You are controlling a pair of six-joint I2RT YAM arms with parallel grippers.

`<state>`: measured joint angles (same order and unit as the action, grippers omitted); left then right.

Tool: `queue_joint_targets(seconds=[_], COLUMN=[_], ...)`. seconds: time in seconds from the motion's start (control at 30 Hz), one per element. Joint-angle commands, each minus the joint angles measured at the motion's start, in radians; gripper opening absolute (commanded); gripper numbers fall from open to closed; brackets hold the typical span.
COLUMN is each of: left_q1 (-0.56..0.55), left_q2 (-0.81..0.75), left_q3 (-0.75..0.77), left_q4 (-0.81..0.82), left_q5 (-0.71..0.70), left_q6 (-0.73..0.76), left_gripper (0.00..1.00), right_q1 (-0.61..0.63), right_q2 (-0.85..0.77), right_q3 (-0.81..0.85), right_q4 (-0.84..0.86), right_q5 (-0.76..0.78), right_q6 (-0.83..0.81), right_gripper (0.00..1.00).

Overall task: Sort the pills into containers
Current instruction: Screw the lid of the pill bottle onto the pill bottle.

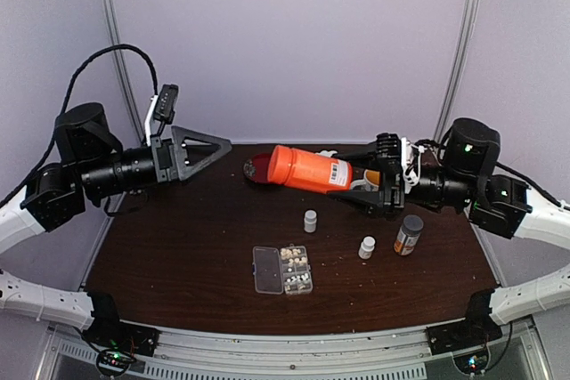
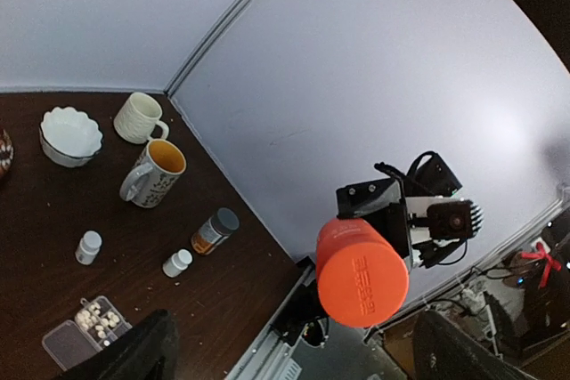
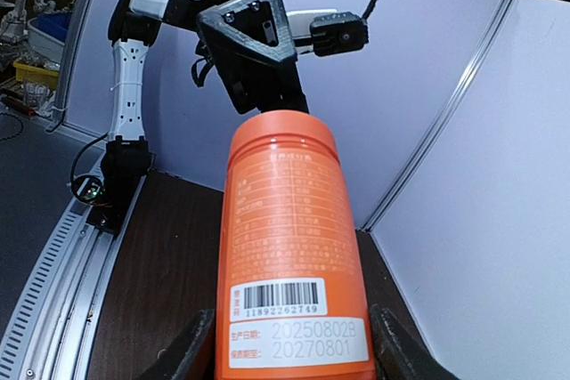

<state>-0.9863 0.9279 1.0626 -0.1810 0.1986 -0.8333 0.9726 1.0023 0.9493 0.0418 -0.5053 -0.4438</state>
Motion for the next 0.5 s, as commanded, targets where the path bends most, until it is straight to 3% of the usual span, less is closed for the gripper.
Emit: queue_joint_targets(seconds=[0.0, 0.2, 0.3, 0.47], left_q1=[0.013, 0.012, 0.012, 0.013], left_q2=[-0.016, 0.025, 0.051, 0.085], left_q3=[0.021, 0.008, 0.001, -0.006], left_q4=[0.004, -0.002, 0.032, 0.052], left_q5=[0.030, 0.087, 0.134, 0.171], left_q6=[-0.361, -0.528, -0.552, -0.554], left_gripper=[0.92, 0.93, 0.95, 0.90], right_q1=[0.056, 0.108, 0.124, 0.144], right_q2=[0.006, 0.045, 0.069, 0.108], right_q3=[0.005, 0.045, 0.069, 0.099], right_q4=[0.085, 0.077, 0.061, 0.053], right_q5=[0.105, 0.154, 0.164, 0.170], right_q6=[-0.162, -0.227, -0.244, -0.258], right_gripper=[0.00, 0.00, 0.00, 0.00])
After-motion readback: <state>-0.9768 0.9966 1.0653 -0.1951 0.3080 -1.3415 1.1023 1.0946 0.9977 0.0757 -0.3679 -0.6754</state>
